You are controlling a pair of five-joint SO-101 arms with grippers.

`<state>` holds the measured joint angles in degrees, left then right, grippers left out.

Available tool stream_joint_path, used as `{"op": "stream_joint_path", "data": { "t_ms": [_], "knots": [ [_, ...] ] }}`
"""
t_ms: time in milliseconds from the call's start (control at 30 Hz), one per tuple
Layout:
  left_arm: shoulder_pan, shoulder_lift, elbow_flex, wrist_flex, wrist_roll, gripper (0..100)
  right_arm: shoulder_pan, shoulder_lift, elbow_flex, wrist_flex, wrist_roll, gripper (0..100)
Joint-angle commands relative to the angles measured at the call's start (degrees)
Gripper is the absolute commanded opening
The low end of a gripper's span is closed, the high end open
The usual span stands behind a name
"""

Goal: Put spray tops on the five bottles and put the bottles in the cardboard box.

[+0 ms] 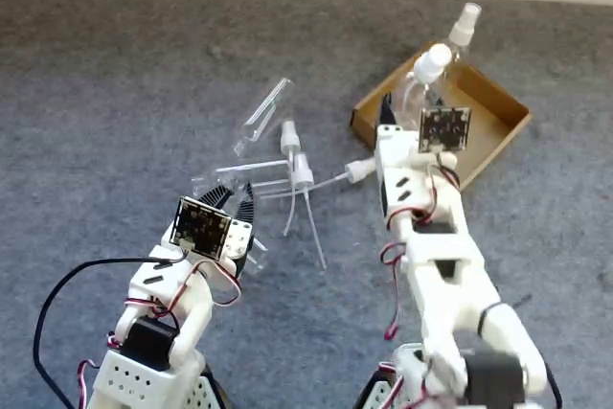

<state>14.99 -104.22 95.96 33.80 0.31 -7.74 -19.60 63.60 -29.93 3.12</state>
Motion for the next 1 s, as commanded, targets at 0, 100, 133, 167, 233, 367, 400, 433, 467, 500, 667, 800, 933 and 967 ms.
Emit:
{"op": "stream_joint_path", "data": {
  "t_ms": [0, 100, 133, 167, 233, 367, 400, 433, 467, 500, 667, 800, 933, 967],
  "knots": [
    [-0.6, -0.2, 1.1, 0.2, 0.5, 1, 0.7, 6.6, -8.3, -4.4, 0.5, 12.7],
    [-0.7, -0.2, 1.1, 0.3, 0.5, 1, 0.9, 13.3, -12.2, -8.3, 0.5, 12.7],
    [-0.7, -0.2, 1.1, 0.3, 0.5, 1, 1.2, 15.4, -13.2, -9.2, 0.5, 12.7],
    [-0.7, -0.2, 1.1, 0.3, 0.5, 1, 1.4, 17.5, -14.2, -9.8, 0.5, 12.7],
    [-0.7, -0.2, 1.1, 0.3, 0.5, 1, 2.2, 21.4, -16.7, -10.1, 0.5, 12.7],
    [-0.7, -0.2, 1.1, 0.3, 0.5, 1, 3.7, 28.2, -22.5, -10.1, 0.5, 12.7],
    [-0.7, -0.2, 1.1, 0.3, 0.5, 1, 4.0, 29.5, -23.6, -10.1, 0.5, 12.7],
    [-0.7, -0.2, 1.1, 0.3, 0.5, 1, 4.2, 30.7, -24.7, -10.1, 0.5, 12.7],
    [-0.7, -0.2, 1.1, 0.3, 0.5, 1, 4.2, 31.9, -25.7, -10.1, 0.5, 12.7],
    [-0.7, -0.2, 1.1, 0.3, 0.5, 1, 4.2, 32.8, -26.5, -10.1, 0.5, 12.7],
    [-0.7, -0.2, 1.1, 0.3, 0.5, 1, 3.9, 37.3, -29.7, -10.1, 0.5, 12.7],
    [-0.7, -0.2, 1.1, 0.3, 0.5, 1, 3.9, 41.0, -32.0, -10.1, 0.5, 12.7],
    [-0.7, -0.2, 1.1, 0.3, 0.5, 1, 4.0, 43.5, -33.3, -10.1, 0.5, 12.7],
    [-0.7, -0.2, 1.1, 0.3, 0.5, 1, 4.0, 43.9, -33.6, -10.1, 0.4, 12.7]
  ]
}}
